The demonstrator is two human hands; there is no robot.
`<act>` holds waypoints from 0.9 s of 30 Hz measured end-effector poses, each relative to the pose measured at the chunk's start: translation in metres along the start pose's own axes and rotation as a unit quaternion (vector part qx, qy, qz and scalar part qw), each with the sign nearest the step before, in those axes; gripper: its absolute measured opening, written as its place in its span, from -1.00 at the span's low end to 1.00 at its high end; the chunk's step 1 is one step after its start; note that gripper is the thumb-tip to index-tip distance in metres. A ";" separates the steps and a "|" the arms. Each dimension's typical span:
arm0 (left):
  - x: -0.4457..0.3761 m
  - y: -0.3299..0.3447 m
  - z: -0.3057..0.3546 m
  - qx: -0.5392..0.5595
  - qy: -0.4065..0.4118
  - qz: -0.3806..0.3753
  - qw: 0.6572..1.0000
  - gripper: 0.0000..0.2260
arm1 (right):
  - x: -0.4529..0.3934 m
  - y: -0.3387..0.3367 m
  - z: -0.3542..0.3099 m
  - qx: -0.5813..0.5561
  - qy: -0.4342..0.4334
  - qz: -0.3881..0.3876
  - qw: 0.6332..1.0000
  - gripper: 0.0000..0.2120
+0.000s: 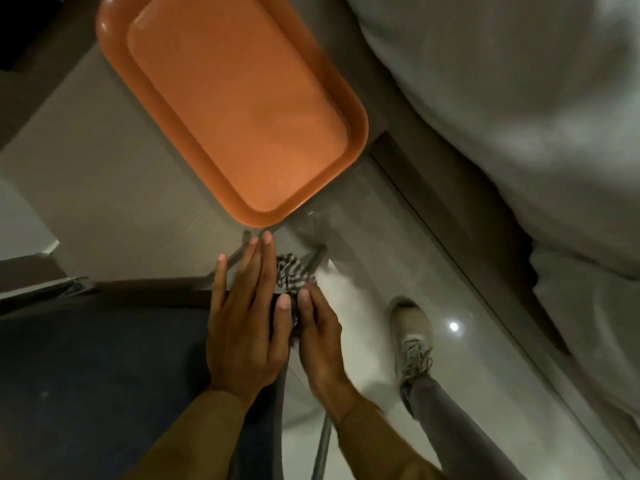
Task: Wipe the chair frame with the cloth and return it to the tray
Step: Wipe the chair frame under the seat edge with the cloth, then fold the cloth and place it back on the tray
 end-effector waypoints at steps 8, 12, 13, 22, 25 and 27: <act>-0.002 -0.004 -0.003 0.013 -0.023 0.014 1.000 -0.40 | 0.034 -0.018 -0.062 0.089 -0.039 0.062 0.993 -0.78; -0.002 -0.015 -0.006 0.101 -0.074 0.036 0.992 -0.39 | 0.043 -0.037 -0.097 0.086 -0.022 0.030 0.996 -0.74; -0.003 -0.016 -0.011 0.146 -0.110 0.045 0.982 -0.37 | 0.043 -0.044 -0.106 0.079 -0.021 0.030 0.996 -0.74; -0.034 -0.014 0.009 0.759 -0.298 -0.045 0.577 -0.32 | 0.047 0.037 -0.216 -0.062 0.139 -0.164 0.975 -0.28; -0.051 -0.025 0.014 0.771 -0.284 -0.044 0.568 -0.48 | 0.031 0.062 -0.251 0.096 0.038 -0.185 0.977 -0.47; -0.060 -0.034 -0.001 0.722 -0.315 0.027 0.615 -0.68 | 0.015 0.066 -0.272 0.218 -0.064 -0.162 0.960 -0.63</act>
Point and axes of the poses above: each hand's wrist, its own x-axis away from the middle knuckle, its own y-axis out of the palm, z = x × y, the point moved 9 cm from there along -x, towards the middle knuckle, and after that the axes turned 5 degrees about -x, right-handed, at the moved point
